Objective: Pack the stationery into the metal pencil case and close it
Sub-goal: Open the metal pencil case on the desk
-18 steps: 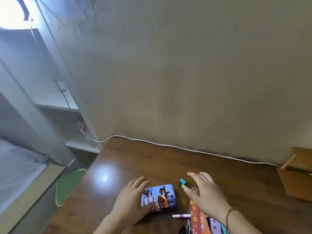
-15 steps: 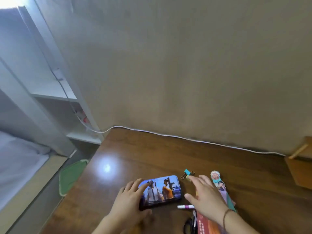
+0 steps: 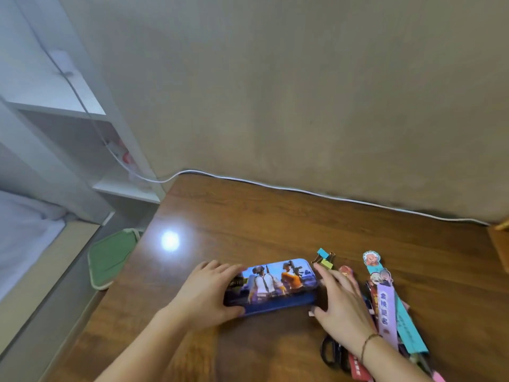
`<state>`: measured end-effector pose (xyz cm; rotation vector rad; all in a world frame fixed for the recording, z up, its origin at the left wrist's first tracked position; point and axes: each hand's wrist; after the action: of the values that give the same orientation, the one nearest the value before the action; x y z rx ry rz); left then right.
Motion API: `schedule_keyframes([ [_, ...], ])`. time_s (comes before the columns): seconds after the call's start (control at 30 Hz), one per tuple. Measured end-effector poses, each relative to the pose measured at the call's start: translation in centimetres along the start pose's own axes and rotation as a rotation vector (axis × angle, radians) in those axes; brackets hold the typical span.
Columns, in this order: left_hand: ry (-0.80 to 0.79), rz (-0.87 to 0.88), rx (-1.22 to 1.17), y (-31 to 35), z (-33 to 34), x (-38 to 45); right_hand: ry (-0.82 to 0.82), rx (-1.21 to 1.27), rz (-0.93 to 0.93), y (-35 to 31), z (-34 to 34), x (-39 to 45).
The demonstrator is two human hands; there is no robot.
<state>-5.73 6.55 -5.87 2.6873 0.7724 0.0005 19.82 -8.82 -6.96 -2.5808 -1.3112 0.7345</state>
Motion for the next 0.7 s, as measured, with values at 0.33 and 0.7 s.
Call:
schedule_keyframes([
  [0.33, 0.4, -0.413, -0.604, -4.3, -0.1, 3.2, 0.203, -0.228, 0.101, -2.7, -1.0, 2.3],
  [0.7, 0.165, 0.017, -0.256, -3.0, 3.7, 1.3, 0.245, -0.38, 0.082, -5.0, -1.1, 3.8],
])
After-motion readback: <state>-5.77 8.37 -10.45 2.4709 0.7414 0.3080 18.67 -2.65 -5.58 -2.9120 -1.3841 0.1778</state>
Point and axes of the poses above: each hand's wrist, its own x-axis towards the middle knuckle, its own z-axis out of the palm, y = z × x, and after that the axes turned 6 degrees about z, right-handed
